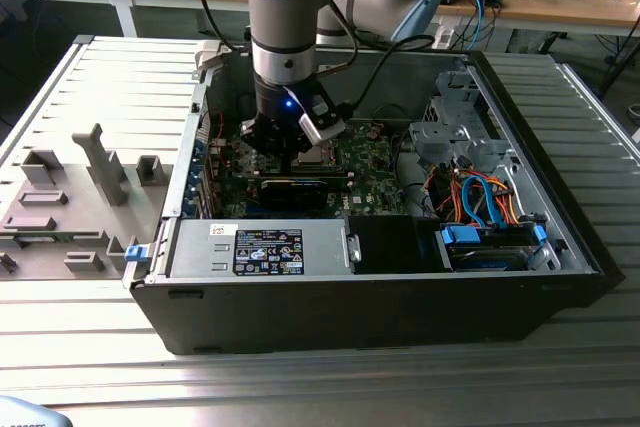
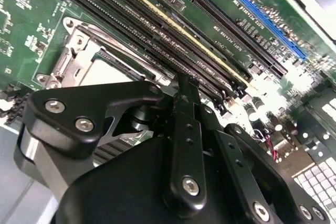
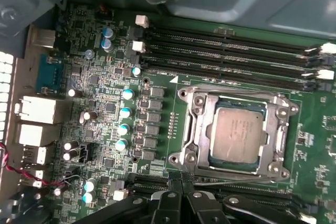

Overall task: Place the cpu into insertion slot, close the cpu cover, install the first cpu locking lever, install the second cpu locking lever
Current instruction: 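Install the second cpu locking lever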

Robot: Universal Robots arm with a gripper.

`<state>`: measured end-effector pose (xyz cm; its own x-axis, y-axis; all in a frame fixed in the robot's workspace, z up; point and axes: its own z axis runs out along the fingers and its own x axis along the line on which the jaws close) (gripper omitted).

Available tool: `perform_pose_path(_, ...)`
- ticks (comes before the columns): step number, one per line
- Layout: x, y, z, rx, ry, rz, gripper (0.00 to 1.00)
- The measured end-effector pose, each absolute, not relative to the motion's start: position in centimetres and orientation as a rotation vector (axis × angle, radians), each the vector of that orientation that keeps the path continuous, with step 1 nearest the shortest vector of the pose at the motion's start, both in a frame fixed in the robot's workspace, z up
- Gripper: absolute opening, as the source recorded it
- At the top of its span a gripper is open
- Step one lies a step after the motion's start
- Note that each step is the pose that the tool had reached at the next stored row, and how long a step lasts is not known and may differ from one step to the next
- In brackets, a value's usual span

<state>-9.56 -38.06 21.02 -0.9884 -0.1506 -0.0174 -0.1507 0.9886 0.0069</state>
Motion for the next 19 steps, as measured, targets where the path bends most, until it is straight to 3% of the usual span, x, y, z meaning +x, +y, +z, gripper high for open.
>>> perform_pose_path(14,-9.7,-37.7,20.6,-0.281,3.109,0.061,0.11)
perform_pose_path(19,-9.7,-37.7,22.6,-0.283,3.111,0.035,0.11)
